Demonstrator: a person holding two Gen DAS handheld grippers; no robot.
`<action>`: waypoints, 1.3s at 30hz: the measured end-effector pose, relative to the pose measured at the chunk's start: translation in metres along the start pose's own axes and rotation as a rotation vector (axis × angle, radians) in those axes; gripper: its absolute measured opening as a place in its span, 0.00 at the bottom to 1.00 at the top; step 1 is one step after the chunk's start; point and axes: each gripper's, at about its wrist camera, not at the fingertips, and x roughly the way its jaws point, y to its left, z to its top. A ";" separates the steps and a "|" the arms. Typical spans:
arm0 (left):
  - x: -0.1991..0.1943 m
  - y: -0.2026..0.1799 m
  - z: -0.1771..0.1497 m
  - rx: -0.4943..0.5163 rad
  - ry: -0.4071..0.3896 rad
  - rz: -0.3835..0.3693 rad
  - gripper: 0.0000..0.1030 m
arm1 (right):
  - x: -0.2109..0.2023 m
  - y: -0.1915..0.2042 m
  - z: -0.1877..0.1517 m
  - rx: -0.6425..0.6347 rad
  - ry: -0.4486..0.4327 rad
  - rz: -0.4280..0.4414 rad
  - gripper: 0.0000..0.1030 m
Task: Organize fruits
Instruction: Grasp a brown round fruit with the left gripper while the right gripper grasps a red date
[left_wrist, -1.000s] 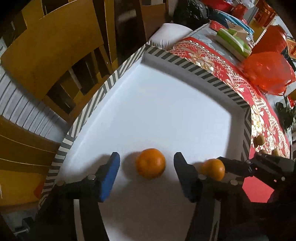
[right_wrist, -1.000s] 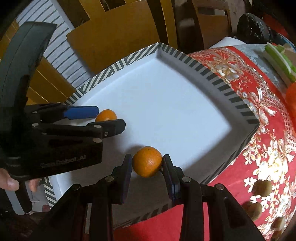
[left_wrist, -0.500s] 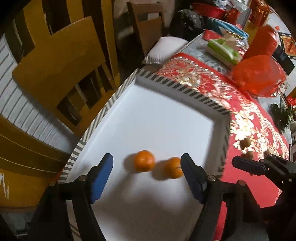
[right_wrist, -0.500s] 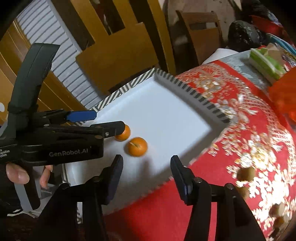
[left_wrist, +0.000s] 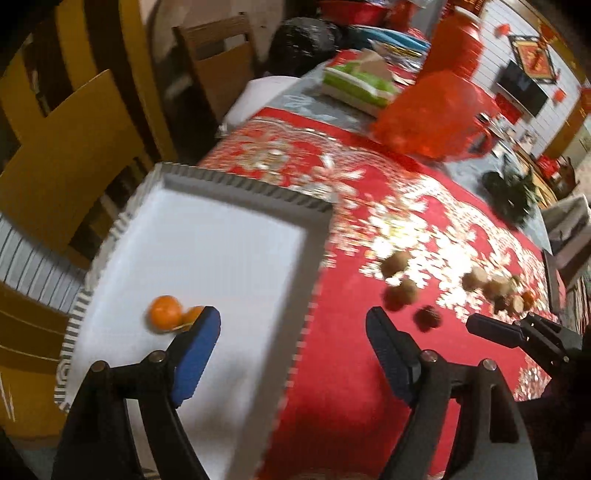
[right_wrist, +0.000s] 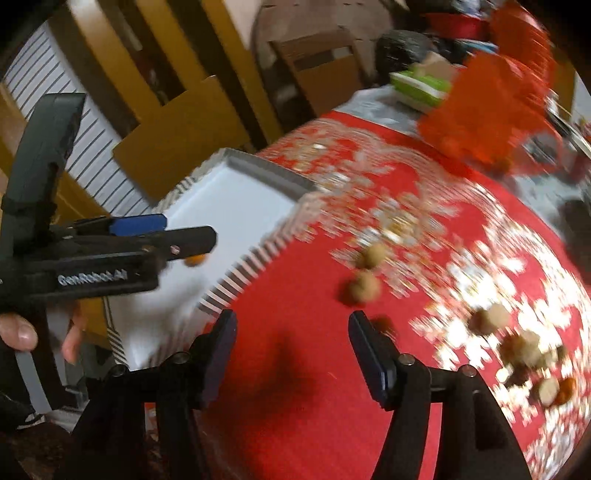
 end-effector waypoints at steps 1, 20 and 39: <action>0.001 -0.009 -0.001 0.013 0.005 -0.008 0.78 | -0.005 -0.010 -0.006 0.022 -0.001 -0.012 0.65; 0.067 -0.092 0.006 0.089 0.120 -0.104 0.78 | -0.039 -0.086 -0.065 0.195 0.025 -0.082 0.66; 0.098 -0.095 0.011 0.110 0.156 -0.134 0.26 | -0.013 -0.077 -0.042 0.139 0.034 -0.041 0.66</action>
